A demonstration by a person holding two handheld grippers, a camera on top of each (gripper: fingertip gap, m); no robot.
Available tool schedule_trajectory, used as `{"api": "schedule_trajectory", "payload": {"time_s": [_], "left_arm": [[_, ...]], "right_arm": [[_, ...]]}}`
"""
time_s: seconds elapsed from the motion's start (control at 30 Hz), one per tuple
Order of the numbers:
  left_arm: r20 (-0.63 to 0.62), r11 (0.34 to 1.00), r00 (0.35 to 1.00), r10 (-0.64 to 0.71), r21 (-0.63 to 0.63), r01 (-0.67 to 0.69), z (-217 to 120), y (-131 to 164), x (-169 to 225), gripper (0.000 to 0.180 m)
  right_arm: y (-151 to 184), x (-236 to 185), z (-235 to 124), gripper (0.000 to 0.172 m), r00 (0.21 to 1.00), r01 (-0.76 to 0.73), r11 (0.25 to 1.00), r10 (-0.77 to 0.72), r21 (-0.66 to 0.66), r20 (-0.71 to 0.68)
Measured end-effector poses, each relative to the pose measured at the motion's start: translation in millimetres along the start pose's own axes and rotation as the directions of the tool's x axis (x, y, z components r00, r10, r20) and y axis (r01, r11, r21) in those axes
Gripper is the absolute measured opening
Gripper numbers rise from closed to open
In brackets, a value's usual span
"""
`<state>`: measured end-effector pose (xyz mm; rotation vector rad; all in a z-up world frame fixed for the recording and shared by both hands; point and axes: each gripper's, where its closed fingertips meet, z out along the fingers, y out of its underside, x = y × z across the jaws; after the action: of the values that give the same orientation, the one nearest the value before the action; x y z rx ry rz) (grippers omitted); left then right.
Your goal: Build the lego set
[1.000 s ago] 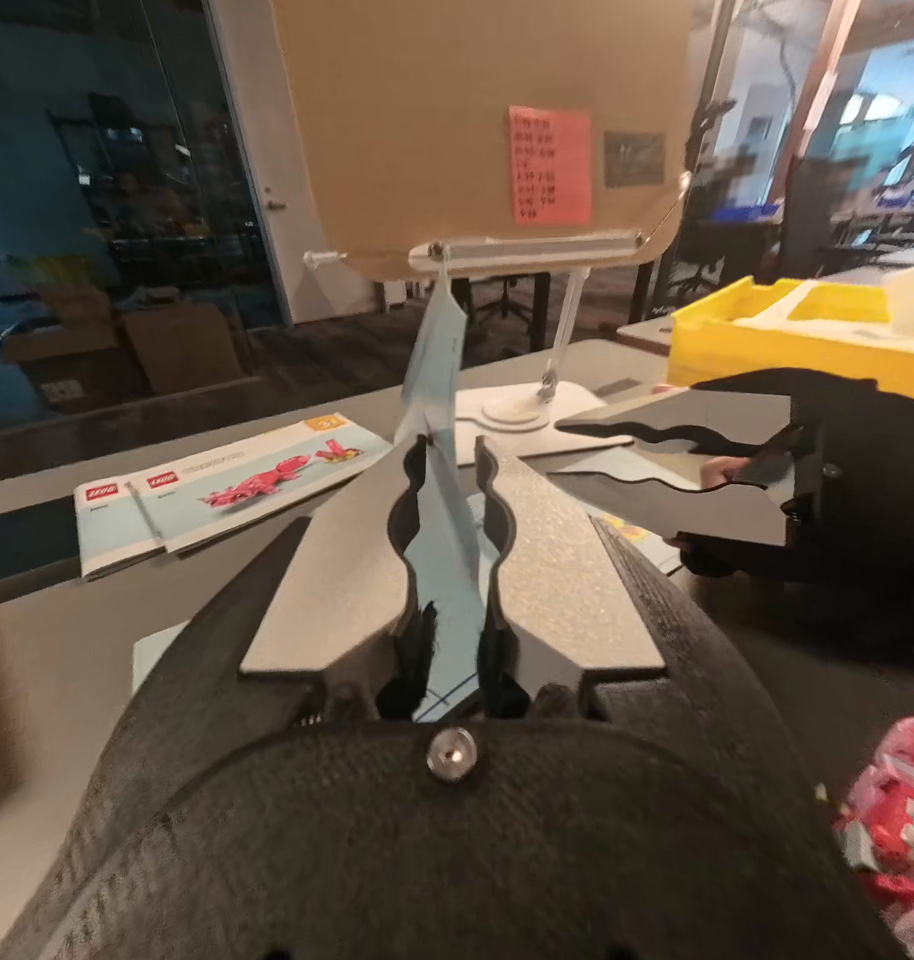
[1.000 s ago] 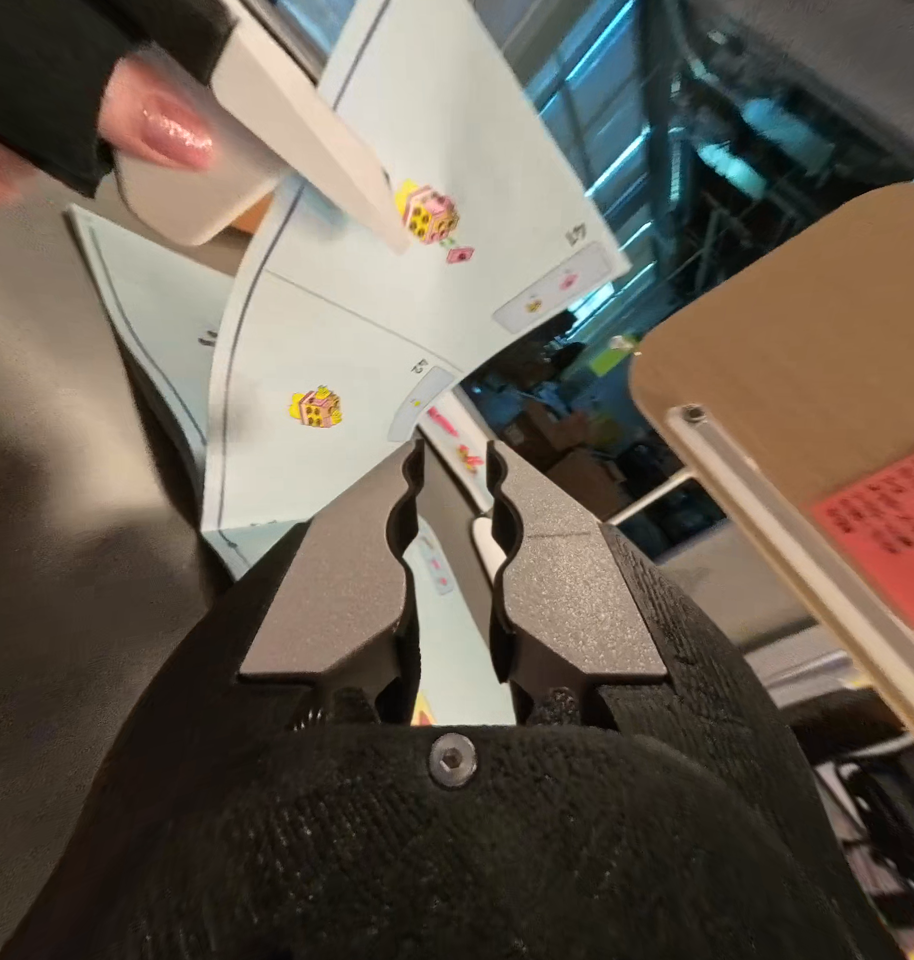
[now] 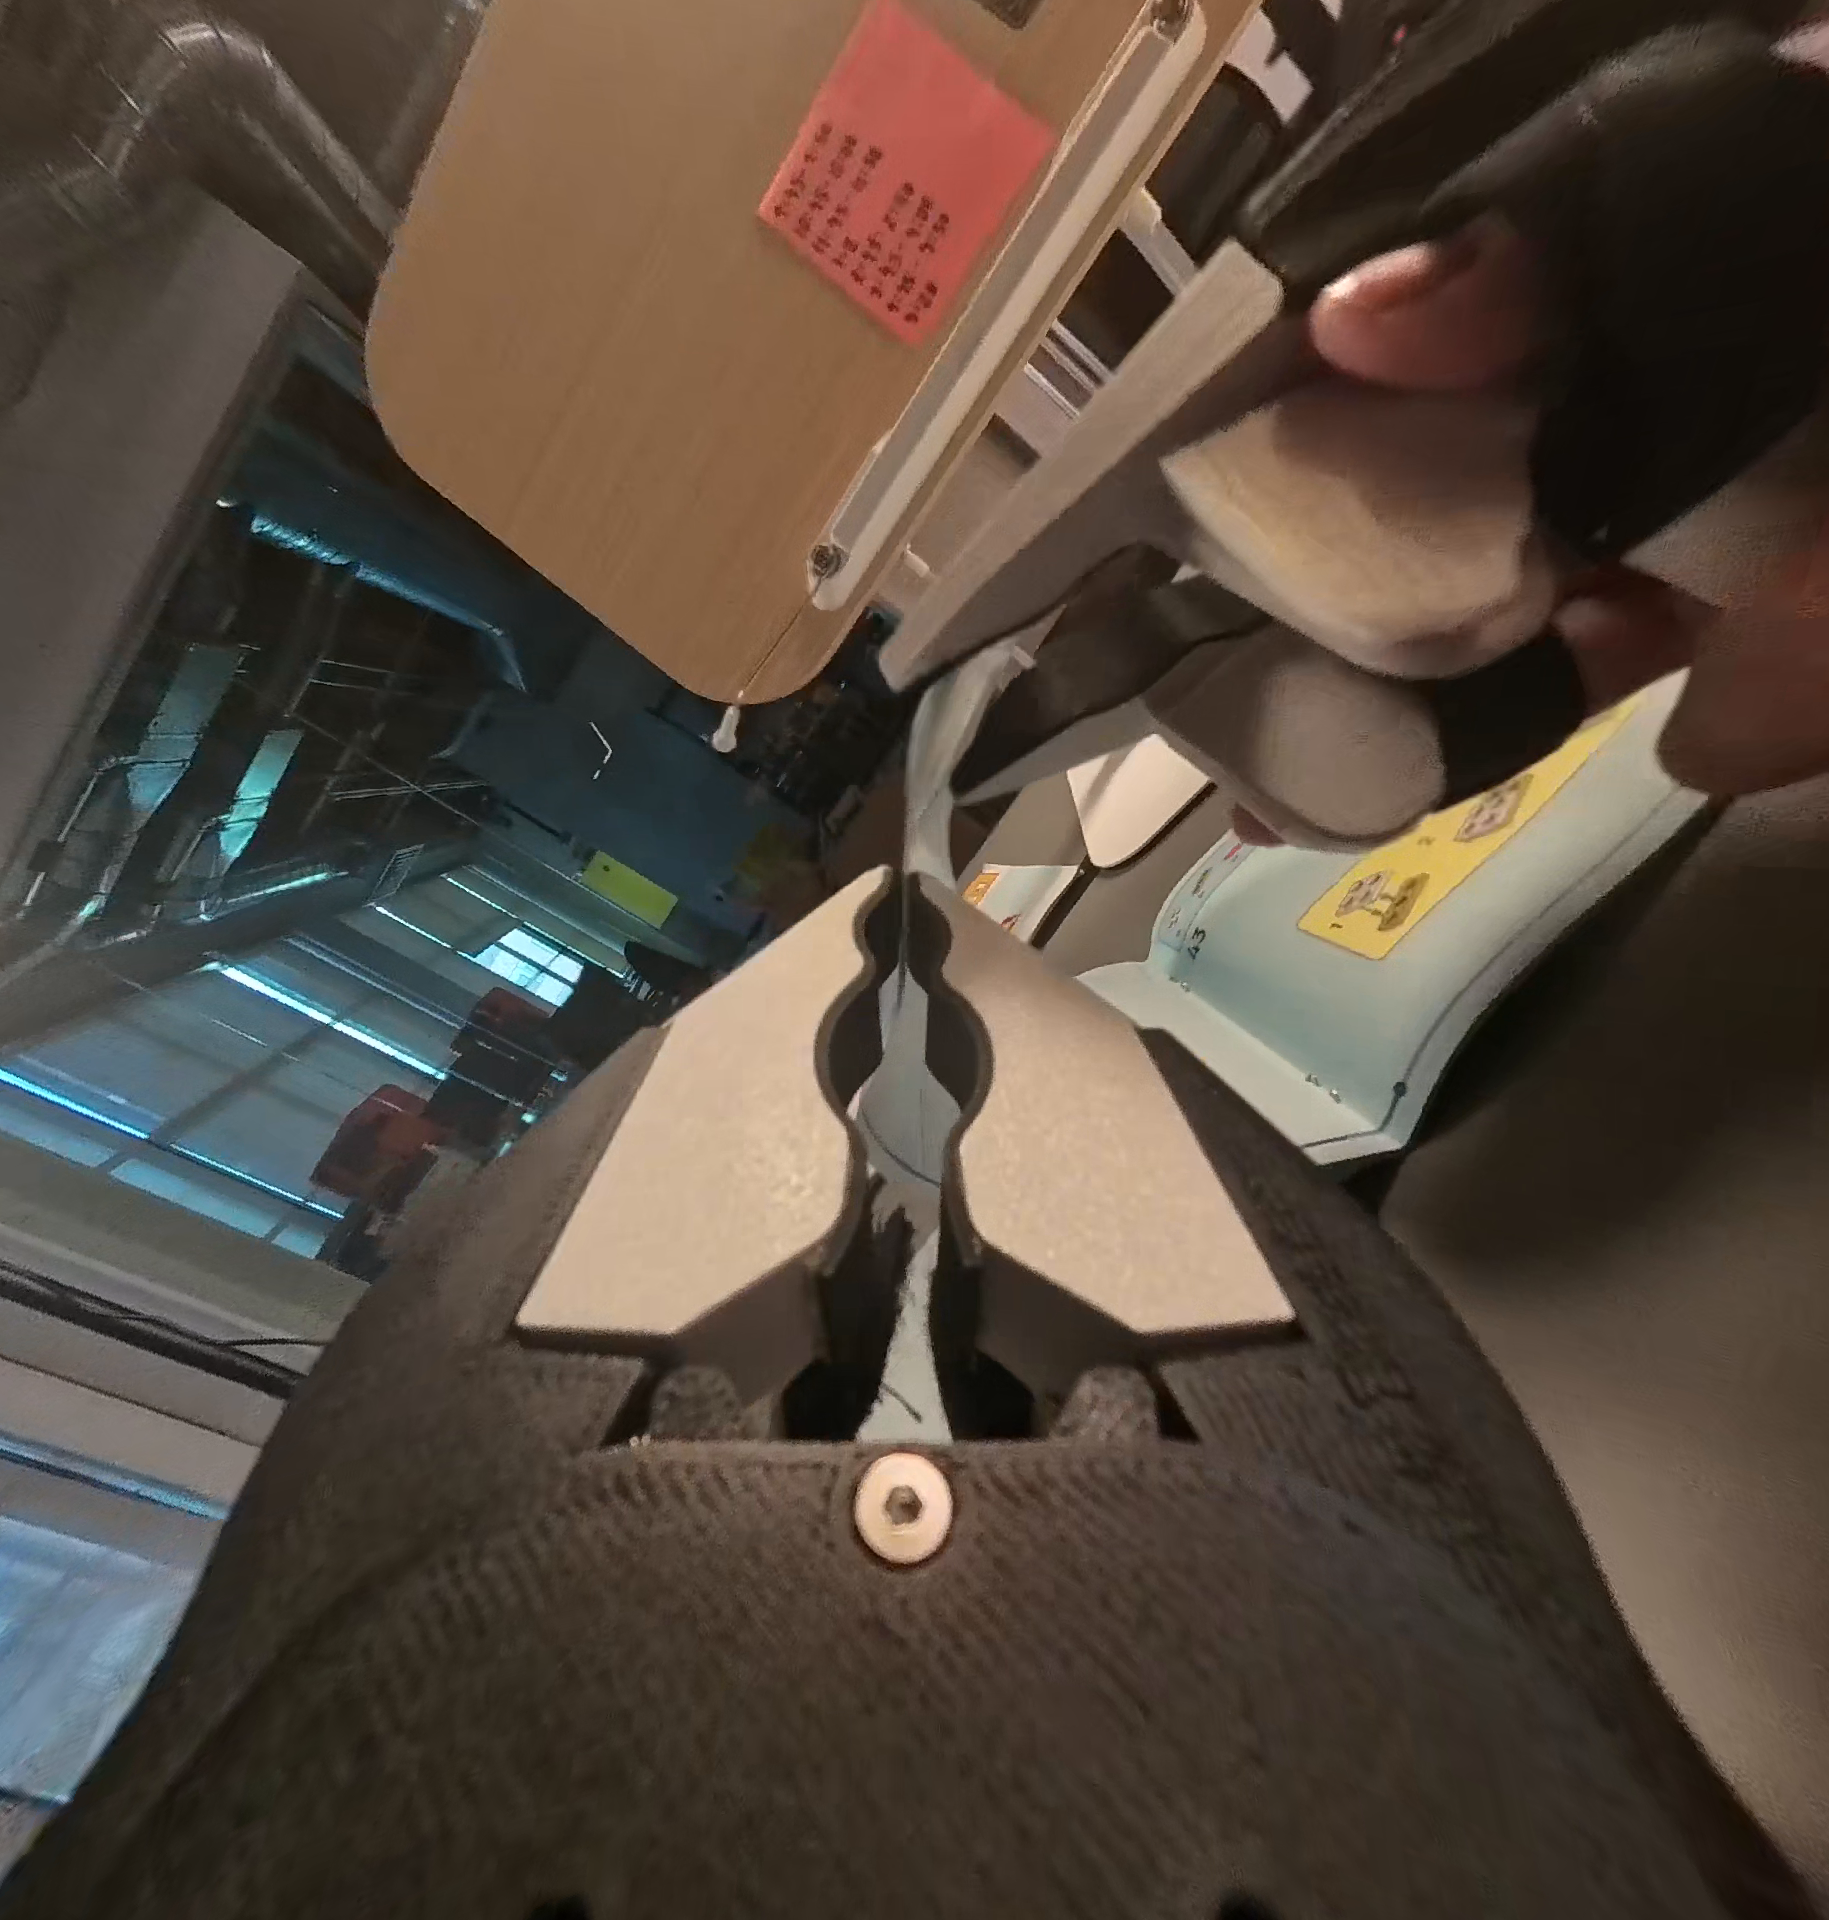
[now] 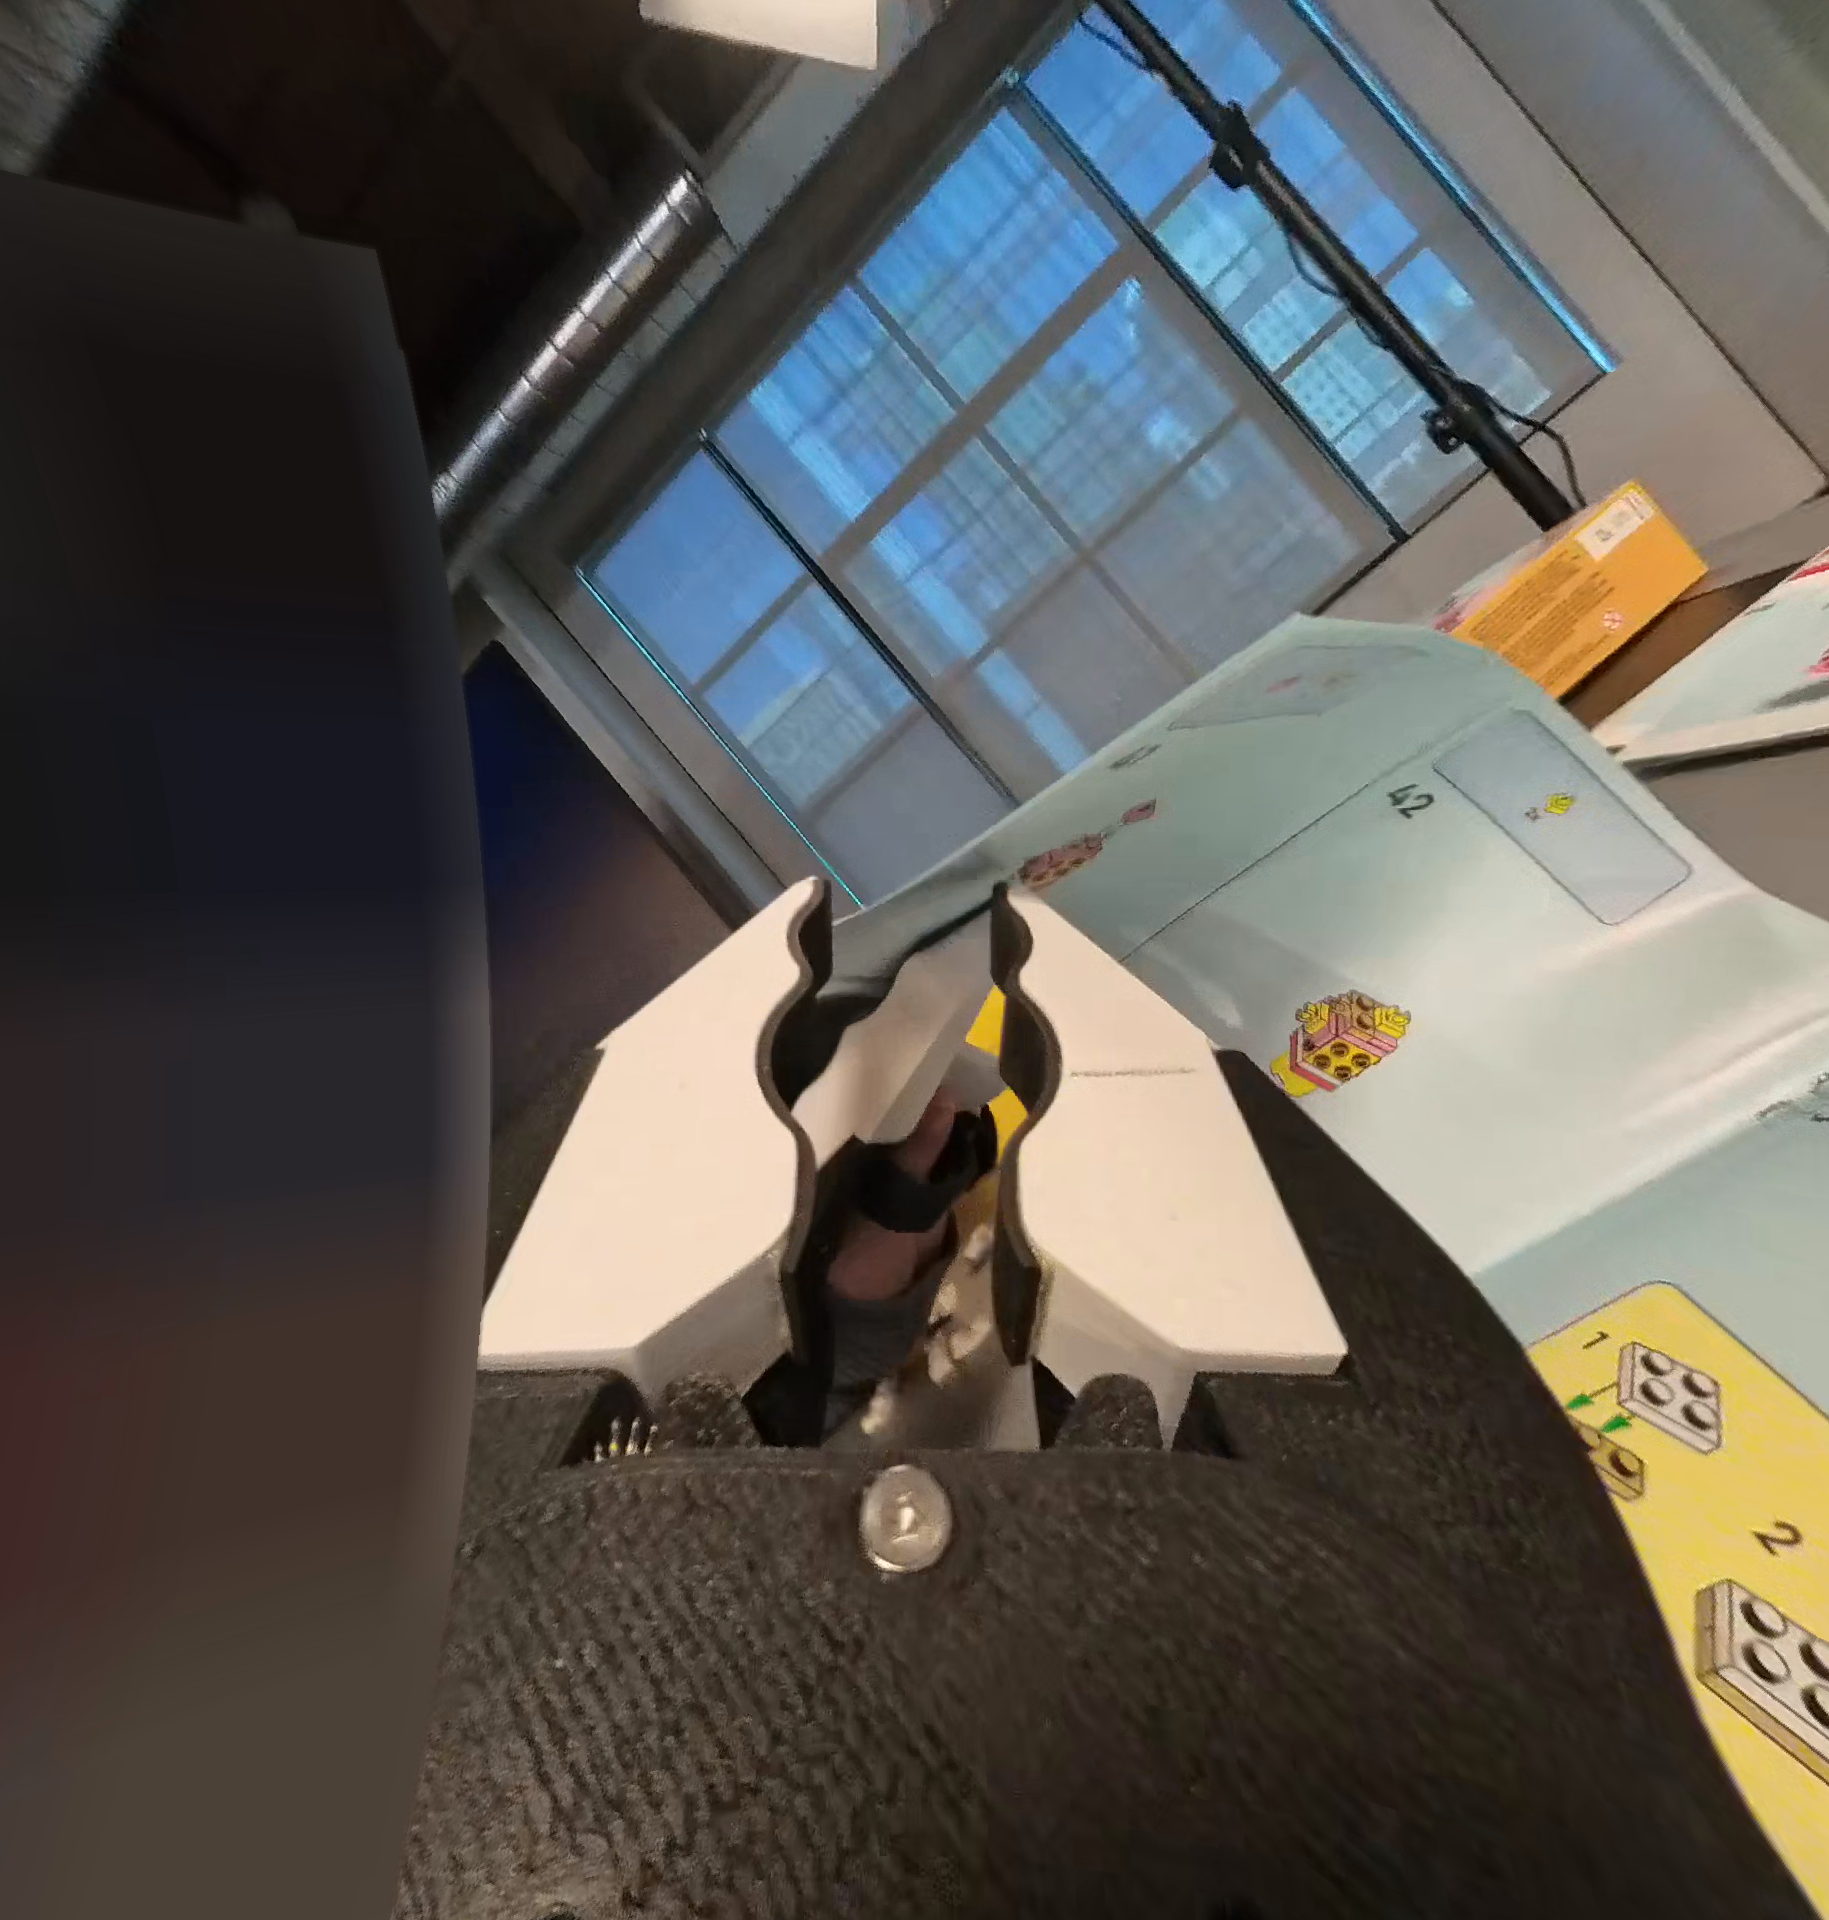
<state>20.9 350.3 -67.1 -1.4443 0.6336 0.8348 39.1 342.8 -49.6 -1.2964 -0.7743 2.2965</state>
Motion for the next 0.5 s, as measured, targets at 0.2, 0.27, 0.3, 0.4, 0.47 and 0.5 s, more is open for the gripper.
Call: {"api": "schedule_trajectory", "payload": {"time_s": [0.2, 0.27, 0.3, 0.4, 0.47, 0.5], "left_arm": [[0.0, 0.992, 0.992, -0.124, 0.005, 0.124, 1.0, 2.1, -9.3, 0.0], [-0.005, 0.99, 0.99, -0.138, 0.007, 0.138, 1.0, 2.4, -8.7, 0.0], [-0.009, 0.989, 0.989, -0.145, 0.008, 0.145, 1.1, 2.3, -8.4, 0.0], [-0.016, 0.987, 0.988, -0.156, 0.024, 0.157, 1.2, -0.7, -7.9, 0.0], [-0.022, 0.987, 0.987, -0.157, 0.034, 0.157, 0.5, -2.7, -6.5, 0.0], [-0.029, 0.987, 0.987, -0.157, 0.037, 0.158, 0.3, -3.4, -5.2, 0.0]], "right_arm": [[5.9, -2.0, 2.2, 0.029, 0.999, 0.048, 0.998, -0.049, -0.036, -0.003], [5.3, -4.0, 2.2, 0.031, 0.999, 0.047, 0.998, -0.047, -0.031, 0.013], [4.6, -5.3, 2.1, 0.032, 0.999, 0.044, 0.999, -0.044, -0.025, 0.022], [0.6, -6.1, 1.3, 0.031, 0.999, 0.004, 1.0, -0.005, 0.01, 0.043], [-3.1, -4.9, 0.1, 0.027, 0.999, -0.015, 0.999, 0.013, 0.037, 0.043], [-4.7, -4.5, -0.8, 0.026, 0.999, -0.016, 0.999, 0.014, 0.048, 0.042]]}}
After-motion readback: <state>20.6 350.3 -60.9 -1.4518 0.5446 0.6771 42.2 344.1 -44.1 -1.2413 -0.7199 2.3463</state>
